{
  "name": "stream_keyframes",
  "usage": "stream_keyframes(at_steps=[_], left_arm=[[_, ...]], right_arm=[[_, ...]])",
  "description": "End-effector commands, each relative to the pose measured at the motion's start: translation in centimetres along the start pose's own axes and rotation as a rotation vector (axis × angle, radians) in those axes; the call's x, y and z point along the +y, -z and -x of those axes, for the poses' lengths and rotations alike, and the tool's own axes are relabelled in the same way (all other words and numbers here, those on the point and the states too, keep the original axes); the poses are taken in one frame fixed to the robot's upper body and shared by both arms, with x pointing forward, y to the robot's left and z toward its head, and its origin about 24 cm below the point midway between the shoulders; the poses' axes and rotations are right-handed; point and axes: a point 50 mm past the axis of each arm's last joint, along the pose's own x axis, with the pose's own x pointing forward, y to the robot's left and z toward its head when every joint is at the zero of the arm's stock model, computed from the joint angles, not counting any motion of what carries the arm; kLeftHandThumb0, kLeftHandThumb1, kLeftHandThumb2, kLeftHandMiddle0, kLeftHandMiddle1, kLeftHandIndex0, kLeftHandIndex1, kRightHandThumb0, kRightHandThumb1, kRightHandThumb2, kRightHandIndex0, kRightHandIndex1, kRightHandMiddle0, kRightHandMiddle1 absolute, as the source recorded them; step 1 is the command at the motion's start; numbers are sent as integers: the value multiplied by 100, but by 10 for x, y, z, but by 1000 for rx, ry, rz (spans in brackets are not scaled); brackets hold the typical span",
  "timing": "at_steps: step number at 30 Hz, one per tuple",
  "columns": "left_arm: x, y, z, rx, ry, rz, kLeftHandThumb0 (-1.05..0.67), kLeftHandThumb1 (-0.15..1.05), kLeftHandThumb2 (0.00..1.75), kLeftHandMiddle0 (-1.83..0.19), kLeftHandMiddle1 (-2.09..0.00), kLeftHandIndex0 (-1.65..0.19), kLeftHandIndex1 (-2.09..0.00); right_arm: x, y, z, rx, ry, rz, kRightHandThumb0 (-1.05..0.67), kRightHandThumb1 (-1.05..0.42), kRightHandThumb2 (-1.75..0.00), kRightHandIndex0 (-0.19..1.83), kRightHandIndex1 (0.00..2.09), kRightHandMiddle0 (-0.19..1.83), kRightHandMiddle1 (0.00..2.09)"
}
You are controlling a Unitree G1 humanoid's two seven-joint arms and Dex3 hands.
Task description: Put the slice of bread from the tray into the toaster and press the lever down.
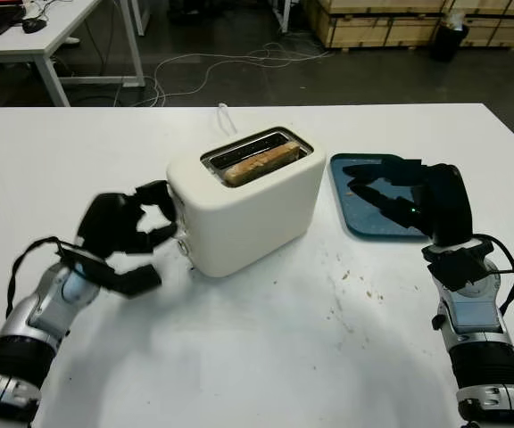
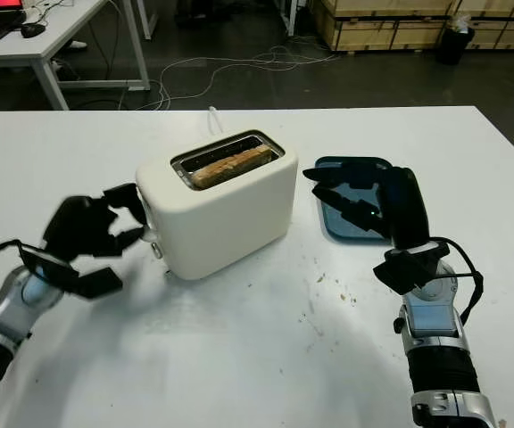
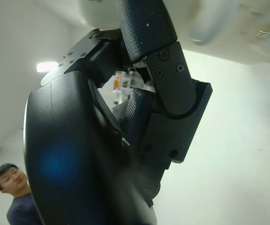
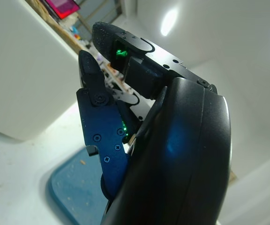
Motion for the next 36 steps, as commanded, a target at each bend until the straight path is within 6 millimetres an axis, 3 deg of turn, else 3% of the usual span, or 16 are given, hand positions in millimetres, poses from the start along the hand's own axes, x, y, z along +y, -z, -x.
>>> stream_keyframes(at_steps=[1,12,17,23,29,36], left_arm=[[1,-6,-5,-28,-24,14,-105,92,91,-157,-175,-100,-175],[2,-7,-4,-63,-41,16,-105,92,91,-157,-175,-100,-175],[11,-8,-2,-113,-6,25,-105,92,74,-155,-175,-92,-175],[29,-6,2,-120,-24,14,-105,92,77,-157,-175,-101,-175],[61,-4,6,-118,-38,-33,-105,92,82,-157,-175,-112,-175],[93,-19,4,-168,-38,27,-105,92,66,-157,-175,-69,-175]], right_arm=[[3,0,0,12,1,-13,-24,-92,-7,86,85,113,2],[5,1,0,12,-2,-21,-25,-92,-8,85,87,113,2],[5,0,1,11,-2,-16,-25,-92,-8,85,88,114,2],[4,1,1,18,-1,-10,-27,-92,-9,84,88,113,2],[3,1,1,12,2,-13,-25,-92,-7,85,89,113,2],[4,1,1,23,3,-16,-25,-92,-7,84,90,113,2]])
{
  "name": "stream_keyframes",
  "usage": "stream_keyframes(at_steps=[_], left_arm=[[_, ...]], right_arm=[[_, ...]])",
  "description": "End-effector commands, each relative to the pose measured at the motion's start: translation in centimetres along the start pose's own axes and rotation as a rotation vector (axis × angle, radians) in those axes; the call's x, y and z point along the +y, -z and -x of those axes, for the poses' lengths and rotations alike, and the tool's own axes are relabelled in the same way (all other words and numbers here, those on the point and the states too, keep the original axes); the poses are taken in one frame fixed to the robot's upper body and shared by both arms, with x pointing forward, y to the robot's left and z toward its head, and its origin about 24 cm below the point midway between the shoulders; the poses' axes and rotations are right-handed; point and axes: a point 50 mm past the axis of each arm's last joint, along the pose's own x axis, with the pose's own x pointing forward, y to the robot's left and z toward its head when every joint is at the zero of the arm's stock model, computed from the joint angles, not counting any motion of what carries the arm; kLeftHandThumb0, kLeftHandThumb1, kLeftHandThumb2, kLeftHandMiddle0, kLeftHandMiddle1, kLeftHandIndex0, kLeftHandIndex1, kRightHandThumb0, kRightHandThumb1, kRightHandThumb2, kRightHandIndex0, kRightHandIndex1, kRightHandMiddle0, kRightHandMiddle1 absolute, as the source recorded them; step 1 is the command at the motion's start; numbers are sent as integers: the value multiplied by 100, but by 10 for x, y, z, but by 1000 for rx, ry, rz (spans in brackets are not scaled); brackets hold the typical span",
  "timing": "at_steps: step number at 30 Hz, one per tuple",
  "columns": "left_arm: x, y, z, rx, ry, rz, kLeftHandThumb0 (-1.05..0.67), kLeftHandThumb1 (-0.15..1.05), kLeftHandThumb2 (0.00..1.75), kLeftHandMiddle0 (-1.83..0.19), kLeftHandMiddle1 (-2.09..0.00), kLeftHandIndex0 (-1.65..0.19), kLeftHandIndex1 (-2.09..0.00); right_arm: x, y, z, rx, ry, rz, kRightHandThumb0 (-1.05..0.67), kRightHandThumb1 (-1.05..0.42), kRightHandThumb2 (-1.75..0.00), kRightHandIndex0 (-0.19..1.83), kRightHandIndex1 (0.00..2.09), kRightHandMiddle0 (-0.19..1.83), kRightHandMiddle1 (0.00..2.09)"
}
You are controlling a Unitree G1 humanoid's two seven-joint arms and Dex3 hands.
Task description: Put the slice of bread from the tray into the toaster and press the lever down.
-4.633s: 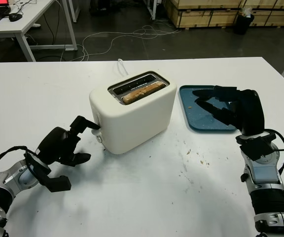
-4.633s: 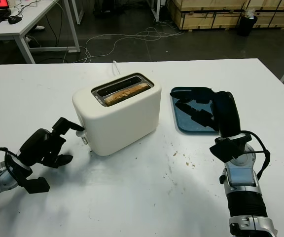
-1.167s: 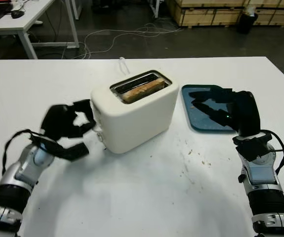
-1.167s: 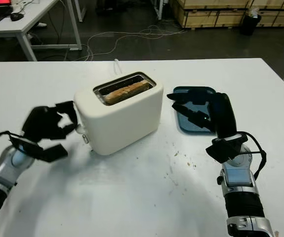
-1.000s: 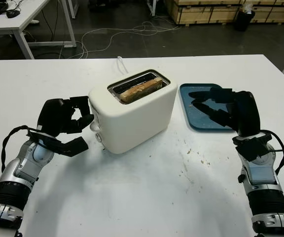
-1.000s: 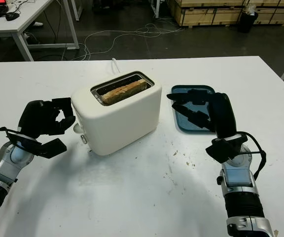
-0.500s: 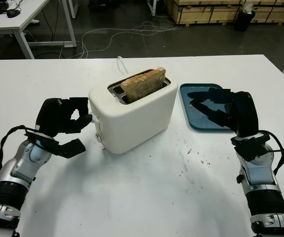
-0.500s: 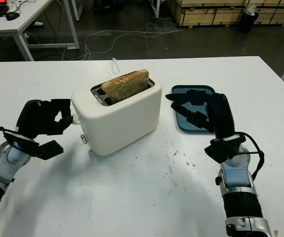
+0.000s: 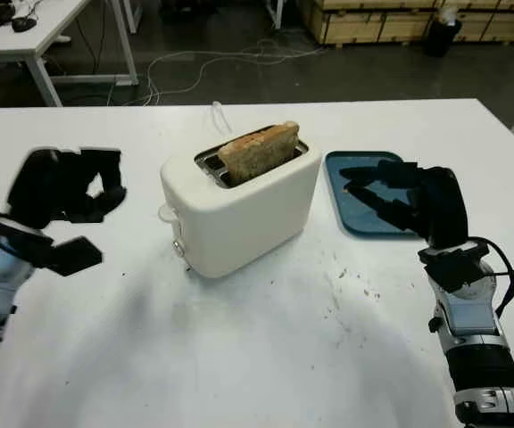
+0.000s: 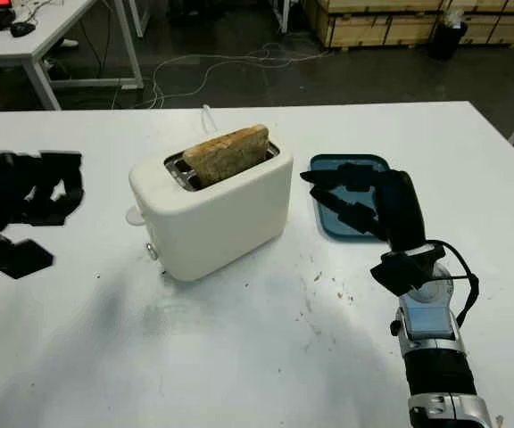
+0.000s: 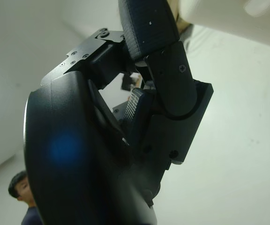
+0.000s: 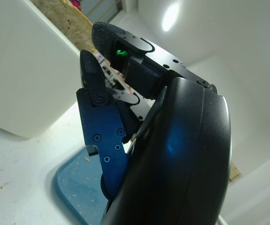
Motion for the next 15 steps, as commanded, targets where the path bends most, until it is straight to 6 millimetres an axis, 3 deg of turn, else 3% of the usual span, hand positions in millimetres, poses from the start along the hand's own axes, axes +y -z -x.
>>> stream_keyframes(at_steps=[1,5,10,15], left_arm=[[7,-3,0,-9,0,13,-105,92,65,-157,-175,-65,-175],[12,-10,-1,-35,34,57,-105,92,59,-151,-175,-56,-173],[5,-13,-3,-59,215,30,-105,92,57,-126,-175,-49,-125],[-3,-14,-7,-78,391,-18,-105,92,64,-128,-175,-36,-123]], right_arm=[[0,-1,0,5,5,4,-25,-92,-7,84,90,113,2],[0,-1,0,3,7,-1,-24,-92,-7,84,89,114,2],[0,0,0,-2,6,-5,-23,-92,-7,84,90,113,2],[-1,0,0,4,6,-3,-24,-92,-7,83,90,113,2]])
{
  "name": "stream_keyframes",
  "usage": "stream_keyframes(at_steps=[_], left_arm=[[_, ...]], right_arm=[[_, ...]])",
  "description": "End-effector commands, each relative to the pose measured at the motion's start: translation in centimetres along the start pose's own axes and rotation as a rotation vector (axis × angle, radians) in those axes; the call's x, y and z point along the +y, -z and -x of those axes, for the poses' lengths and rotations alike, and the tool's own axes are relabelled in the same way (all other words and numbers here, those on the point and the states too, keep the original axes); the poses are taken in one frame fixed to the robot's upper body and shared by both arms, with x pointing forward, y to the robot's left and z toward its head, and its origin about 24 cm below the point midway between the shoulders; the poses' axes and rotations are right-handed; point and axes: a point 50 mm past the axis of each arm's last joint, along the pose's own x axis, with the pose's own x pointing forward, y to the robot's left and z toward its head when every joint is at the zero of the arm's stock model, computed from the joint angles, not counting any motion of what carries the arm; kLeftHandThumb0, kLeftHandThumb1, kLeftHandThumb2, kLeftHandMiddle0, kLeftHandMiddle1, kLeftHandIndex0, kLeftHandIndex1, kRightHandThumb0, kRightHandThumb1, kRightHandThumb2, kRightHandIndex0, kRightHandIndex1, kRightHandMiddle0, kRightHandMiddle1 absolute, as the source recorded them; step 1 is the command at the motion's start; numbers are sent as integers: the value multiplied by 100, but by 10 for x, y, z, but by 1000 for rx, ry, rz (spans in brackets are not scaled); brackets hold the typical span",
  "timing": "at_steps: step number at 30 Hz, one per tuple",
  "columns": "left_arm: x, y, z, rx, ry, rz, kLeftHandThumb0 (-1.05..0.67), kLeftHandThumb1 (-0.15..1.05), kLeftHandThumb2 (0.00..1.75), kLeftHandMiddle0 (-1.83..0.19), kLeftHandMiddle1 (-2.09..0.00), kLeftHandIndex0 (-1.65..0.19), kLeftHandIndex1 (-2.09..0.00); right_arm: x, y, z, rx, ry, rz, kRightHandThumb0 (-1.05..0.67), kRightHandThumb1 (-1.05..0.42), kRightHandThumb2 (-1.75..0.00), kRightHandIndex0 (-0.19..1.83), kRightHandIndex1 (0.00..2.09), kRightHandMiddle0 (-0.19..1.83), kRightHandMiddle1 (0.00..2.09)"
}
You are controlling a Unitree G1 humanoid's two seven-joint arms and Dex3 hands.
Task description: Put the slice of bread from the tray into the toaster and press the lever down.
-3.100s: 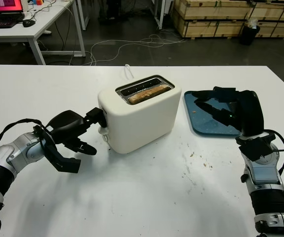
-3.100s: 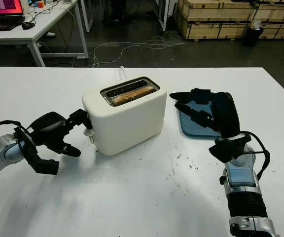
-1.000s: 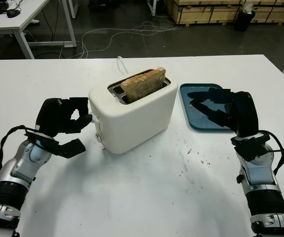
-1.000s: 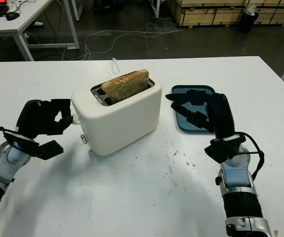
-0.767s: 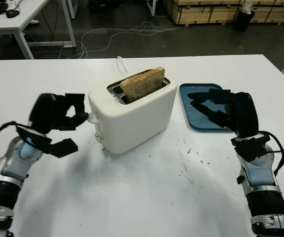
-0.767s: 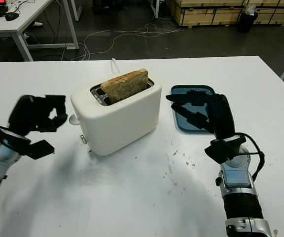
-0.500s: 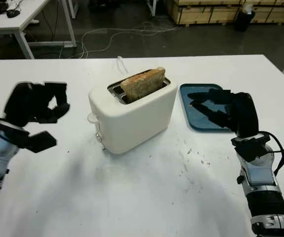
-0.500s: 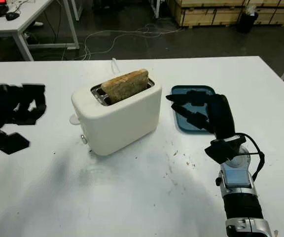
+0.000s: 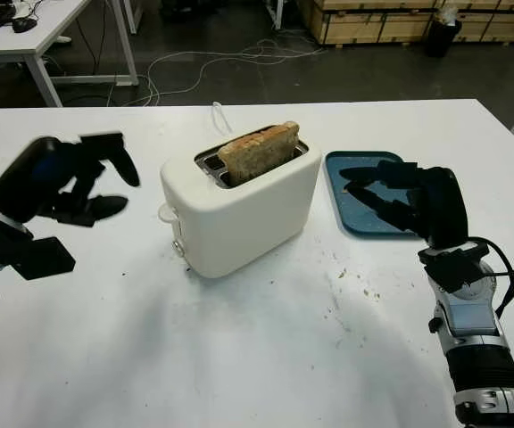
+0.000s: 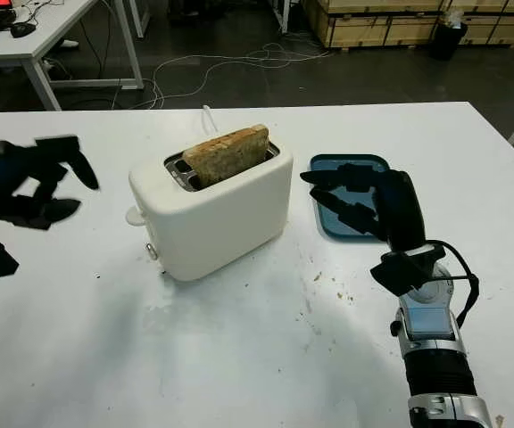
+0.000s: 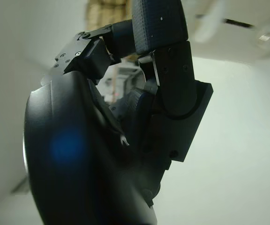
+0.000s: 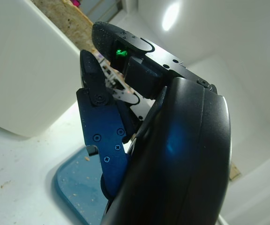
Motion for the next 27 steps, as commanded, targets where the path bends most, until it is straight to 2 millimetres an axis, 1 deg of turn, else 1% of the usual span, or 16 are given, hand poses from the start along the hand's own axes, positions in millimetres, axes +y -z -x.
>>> stream_keyframes(at_steps=[1,3,4,5,7,12,16,27], left_arm=[[0,-2,-4,-9,62,-38,-105,92,65,-132,-175,-34,-124],[-2,-2,-6,-8,116,-70,-105,92,66,-140,-175,-28,-129],[-4,-2,-7,-10,143,-94,-105,92,68,-143,-175,-22,-135],[-5,-2,-7,-12,166,-119,-105,92,71,-149,-175,-12,-144],[-8,-2,-7,-8,192,-153,-105,92,74,-154,-175,-4,-155],[-18,-3,-2,23,241,-251,-105,92,82,-157,-175,0,-172],[-21,-3,4,37,230,-270,-105,92,90,-157,-175,0,-174],[-23,-2,4,57,245,-271,-105,92,92,-157,-175,0,-175]], right_arm=[[-1,0,0,2,5,-1,-24,-92,-7,83,90,113,2],[-1,0,0,2,4,-4,-23,-92,-7,83,90,113,2],[-1,0,0,3,5,-1,-23,-92,-7,83,90,113,1],[-1,0,0,4,5,4,-24,-92,-7,83,90,113,2],[-2,-1,0,3,6,10,-24,-92,-7,83,90,113,2],[-2,0,0,9,7,-1,-24,-92,-7,83,89,112,1],[-2,0,0,6,4,-2,-24,-92,-8,84,89,112,1],[-3,-1,-1,-3,9,4,-23,-92,-6,83,88,113,2]])
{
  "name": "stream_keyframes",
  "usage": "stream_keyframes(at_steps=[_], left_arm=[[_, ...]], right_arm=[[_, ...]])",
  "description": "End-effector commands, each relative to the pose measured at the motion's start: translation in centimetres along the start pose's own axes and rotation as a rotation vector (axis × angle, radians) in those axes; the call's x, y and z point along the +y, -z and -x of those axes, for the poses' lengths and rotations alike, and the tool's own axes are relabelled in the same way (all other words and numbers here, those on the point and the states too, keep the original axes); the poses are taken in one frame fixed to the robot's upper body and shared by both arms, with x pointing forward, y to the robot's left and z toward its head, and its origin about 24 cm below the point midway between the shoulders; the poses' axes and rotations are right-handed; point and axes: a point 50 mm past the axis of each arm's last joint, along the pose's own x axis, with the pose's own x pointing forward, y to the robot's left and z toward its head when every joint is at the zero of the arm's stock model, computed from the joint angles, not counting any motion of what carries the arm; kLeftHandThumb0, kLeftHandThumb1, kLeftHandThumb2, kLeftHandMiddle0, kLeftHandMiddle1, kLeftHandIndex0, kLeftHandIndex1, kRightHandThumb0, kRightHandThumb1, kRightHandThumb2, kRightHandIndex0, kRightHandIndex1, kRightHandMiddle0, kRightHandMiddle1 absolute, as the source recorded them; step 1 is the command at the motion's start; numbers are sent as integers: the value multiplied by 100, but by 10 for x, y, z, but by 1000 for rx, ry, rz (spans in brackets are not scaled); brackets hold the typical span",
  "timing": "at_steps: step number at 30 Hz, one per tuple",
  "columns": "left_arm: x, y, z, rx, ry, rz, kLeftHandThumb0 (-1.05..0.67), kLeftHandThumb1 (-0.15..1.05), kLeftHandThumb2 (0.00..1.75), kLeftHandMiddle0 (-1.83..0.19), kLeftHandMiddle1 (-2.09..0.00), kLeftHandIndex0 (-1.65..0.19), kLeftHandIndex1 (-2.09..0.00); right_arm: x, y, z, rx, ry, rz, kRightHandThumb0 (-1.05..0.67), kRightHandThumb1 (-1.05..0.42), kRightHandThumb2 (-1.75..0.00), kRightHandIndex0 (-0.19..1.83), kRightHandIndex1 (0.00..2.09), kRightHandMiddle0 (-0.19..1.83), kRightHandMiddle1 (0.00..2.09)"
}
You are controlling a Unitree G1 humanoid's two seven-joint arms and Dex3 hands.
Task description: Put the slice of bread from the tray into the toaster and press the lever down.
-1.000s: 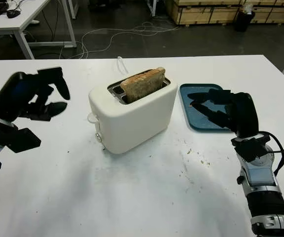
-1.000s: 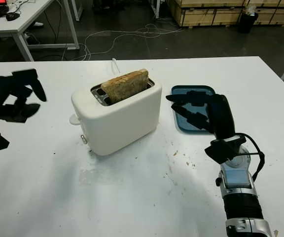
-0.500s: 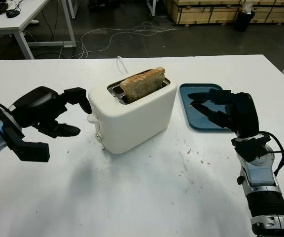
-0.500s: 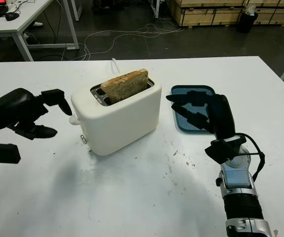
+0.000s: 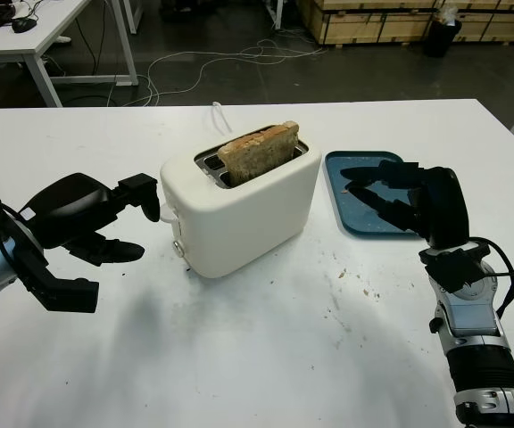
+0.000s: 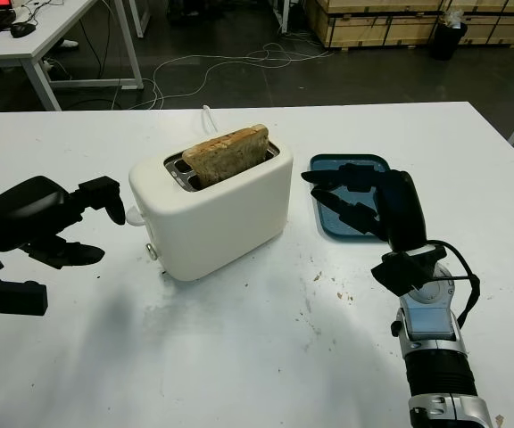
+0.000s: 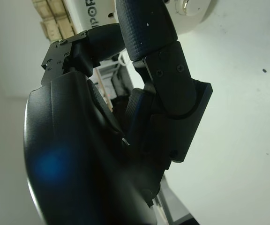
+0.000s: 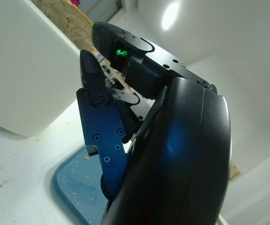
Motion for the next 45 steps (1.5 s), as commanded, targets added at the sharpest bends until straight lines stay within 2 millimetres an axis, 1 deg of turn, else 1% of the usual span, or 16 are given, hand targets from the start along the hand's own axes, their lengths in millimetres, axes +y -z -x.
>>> stream_keyframes(at_steps=[1,3,7,10,14,18,26,32,38,45], left_arm=[[4,0,0,4,12,-30,-105,92,92,-157,-175,0,-175],[4,0,0,1,12,-35,-105,92,93,-157,-175,0,-175],[7,0,0,-12,-42,-27,-105,92,93,-157,-175,0,-175],[9,1,3,-36,-153,-9,-105,92,92,-157,-175,0,-174],[12,2,5,-65,-231,3,-105,92,94,-157,-175,0,-160],[10,1,5,-85,-263,24,-105,92,92,-157,-175,0,-157],[0,1,4,-94,-217,12,-105,92,95,-157,-175,0,-146],[-14,2,0,-108,-172,34,-105,92,94,-157,-175,0,-143],[-27,2,-4,-110,-133,38,-105,92,93,-157,-175,0,-147],[-33,3,-7,-106,-113,45,-105,92,93,-157,-175,0,-151]], right_arm=[[-1,-1,-2,-5,3,3,-23,-92,-6,84,87,113,1],[-2,-1,-2,-7,2,7,-23,-92,-6,84,87,113,1],[-1,-1,-2,-5,-1,3,-24,-92,-7,85,87,112,1],[0,-1,-2,-3,-3,-1,-23,-92,-7,84,88,112,1],[0,-1,-2,3,-1,3,-24,-92,-7,84,88,112,1],[0,-1,-2,5,0,10,-24,-92,-7,84,88,112,1],[0,-1,-1,4,-2,2,-24,-92,-8,83,90,112,1],[0,0,-1,4,0,9,-24,-92,-7,83,90,112,1],[0,0,-1,12,2,-2,-24,-92,-7,83,90,111,1],[0,-1,-1,3,0,12,-24,-92,-8,83,89,112,1]])
